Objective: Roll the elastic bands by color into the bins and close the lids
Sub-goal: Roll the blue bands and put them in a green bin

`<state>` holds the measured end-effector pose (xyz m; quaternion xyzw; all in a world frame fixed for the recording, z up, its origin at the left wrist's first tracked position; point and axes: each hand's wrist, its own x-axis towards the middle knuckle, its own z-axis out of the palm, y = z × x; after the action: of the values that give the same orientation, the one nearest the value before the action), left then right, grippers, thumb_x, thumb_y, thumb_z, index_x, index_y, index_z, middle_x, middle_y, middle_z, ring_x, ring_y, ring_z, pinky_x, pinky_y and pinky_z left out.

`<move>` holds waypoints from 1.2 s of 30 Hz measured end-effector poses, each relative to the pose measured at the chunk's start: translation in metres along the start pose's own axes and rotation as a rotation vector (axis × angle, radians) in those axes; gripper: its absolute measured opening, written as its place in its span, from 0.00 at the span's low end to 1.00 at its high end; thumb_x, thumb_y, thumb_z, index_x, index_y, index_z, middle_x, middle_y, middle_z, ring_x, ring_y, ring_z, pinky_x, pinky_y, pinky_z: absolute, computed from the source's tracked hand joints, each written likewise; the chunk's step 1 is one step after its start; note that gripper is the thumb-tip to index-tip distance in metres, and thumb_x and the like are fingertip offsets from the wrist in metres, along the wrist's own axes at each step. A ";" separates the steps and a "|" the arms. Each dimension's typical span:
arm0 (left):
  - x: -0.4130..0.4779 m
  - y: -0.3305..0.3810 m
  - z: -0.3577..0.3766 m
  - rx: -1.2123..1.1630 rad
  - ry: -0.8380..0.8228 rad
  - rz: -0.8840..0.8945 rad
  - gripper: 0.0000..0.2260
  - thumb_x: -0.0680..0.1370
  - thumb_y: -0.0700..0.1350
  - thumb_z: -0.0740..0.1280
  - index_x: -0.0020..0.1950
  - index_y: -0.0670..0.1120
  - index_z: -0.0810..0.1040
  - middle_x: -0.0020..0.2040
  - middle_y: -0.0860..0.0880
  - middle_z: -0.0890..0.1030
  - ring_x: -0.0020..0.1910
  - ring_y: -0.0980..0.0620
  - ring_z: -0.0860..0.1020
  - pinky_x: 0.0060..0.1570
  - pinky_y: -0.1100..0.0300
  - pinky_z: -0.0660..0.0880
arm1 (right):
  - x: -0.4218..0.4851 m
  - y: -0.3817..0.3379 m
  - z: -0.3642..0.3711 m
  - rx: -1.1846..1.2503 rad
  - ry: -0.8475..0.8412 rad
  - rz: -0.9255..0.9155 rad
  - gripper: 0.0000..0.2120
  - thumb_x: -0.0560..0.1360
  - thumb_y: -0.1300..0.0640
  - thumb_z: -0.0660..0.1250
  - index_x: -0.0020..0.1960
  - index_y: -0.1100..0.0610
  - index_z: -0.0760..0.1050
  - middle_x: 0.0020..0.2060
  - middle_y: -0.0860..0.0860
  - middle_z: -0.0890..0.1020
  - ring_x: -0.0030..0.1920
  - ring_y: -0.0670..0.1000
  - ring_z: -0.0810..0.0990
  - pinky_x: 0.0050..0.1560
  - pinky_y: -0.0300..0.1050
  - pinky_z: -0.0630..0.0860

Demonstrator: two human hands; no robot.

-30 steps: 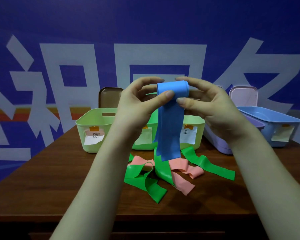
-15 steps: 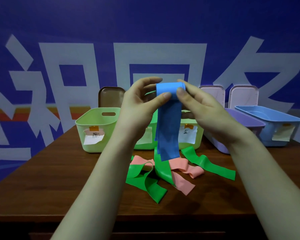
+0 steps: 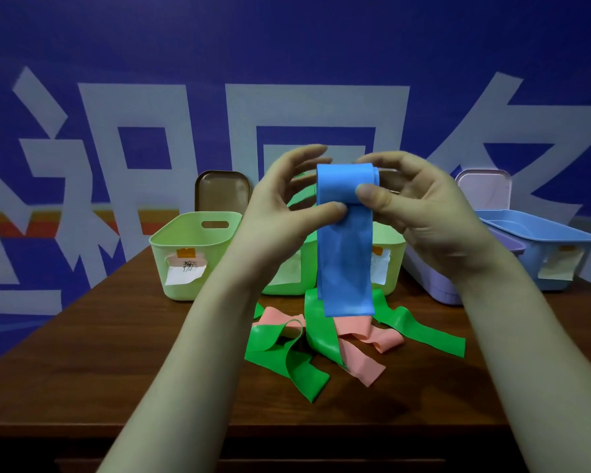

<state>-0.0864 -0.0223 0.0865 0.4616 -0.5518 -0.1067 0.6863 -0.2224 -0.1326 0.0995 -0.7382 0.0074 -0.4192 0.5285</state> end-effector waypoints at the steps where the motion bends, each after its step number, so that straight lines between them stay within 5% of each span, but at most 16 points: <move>1: 0.000 0.001 0.000 0.002 -0.003 -0.016 0.24 0.71 0.32 0.72 0.64 0.49 0.73 0.60 0.49 0.78 0.59 0.53 0.78 0.55 0.58 0.77 | -0.001 -0.001 0.000 0.006 -0.009 -0.010 0.22 0.62 0.52 0.73 0.54 0.54 0.75 0.47 0.50 0.84 0.50 0.53 0.82 0.57 0.58 0.76; 11: 0.001 0.012 0.005 0.022 0.052 -0.114 0.07 0.76 0.47 0.69 0.53 0.51 0.80 0.42 0.52 0.83 0.43 0.62 0.81 0.44 0.63 0.79 | -0.002 0.000 -0.003 0.028 -0.063 -0.091 0.19 0.63 0.64 0.72 0.53 0.56 0.75 0.51 0.52 0.83 0.54 0.53 0.82 0.57 0.49 0.79; 20: 0.000 0.008 0.006 0.062 0.063 -0.177 0.09 0.74 0.49 0.71 0.52 0.50 0.79 0.46 0.49 0.85 0.46 0.55 0.83 0.50 0.57 0.79 | -0.002 0.003 -0.003 0.057 -0.077 -0.088 0.19 0.66 0.77 0.68 0.50 0.58 0.74 0.55 0.52 0.81 0.58 0.55 0.80 0.58 0.49 0.78; 24: 0.000 0.008 0.007 0.019 0.076 -0.156 0.08 0.74 0.45 0.72 0.52 0.49 0.79 0.45 0.48 0.84 0.45 0.55 0.82 0.47 0.58 0.79 | 0.000 0.006 -0.001 0.109 -0.032 -0.029 0.27 0.68 0.79 0.65 0.60 0.55 0.70 0.56 0.54 0.80 0.56 0.52 0.81 0.58 0.48 0.77; 28: -0.002 0.010 0.005 -0.084 0.102 -0.121 0.17 0.72 0.42 0.72 0.60 0.42 0.77 0.52 0.42 0.83 0.51 0.46 0.82 0.49 0.57 0.80 | -0.003 0.005 0.005 0.029 -0.045 0.047 0.21 0.75 0.73 0.62 0.63 0.55 0.70 0.55 0.52 0.82 0.54 0.51 0.82 0.55 0.49 0.78; 31: -0.003 0.011 0.004 -0.093 0.104 -0.094 0.19 0.71 0.39 0.73 0.60 0.43 0.77 0.52 0.42 0.82 0.50 0.49 0.82 0.45 0.62 0.78 | -0.004 0.003 0.008 0.003 -0.053 0.080 0.18 0.76 0.71 0.61 0.60 0.53 0.73 0.53 0.51 0.83 0.55 0.50 0.82 0.53 0.48 0.80; 36: -0.003 0.009 0.002 -0.050 0.100 -0.039 0.19 0.70 0.36 0.74 0.59 0.47 0.77 0.54 0.43 0.81 0.55 0.46 0.80 0.52 0.54 0.79 | -0.007 0.001 0.007 0.054 -0.108 0.119 0.18 0.76 0.71 0.61 0.60 0.54 0.74 0.55 0.53 0.83 0.56 0.52 0.82 0.55 0.48 0.80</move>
<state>-0.0927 -0.0164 0.0908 0.4597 -0.5049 -0.1108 0.7221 -0.2220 -0.1244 0.0934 -0.7435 0.0116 -0.3469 0.5716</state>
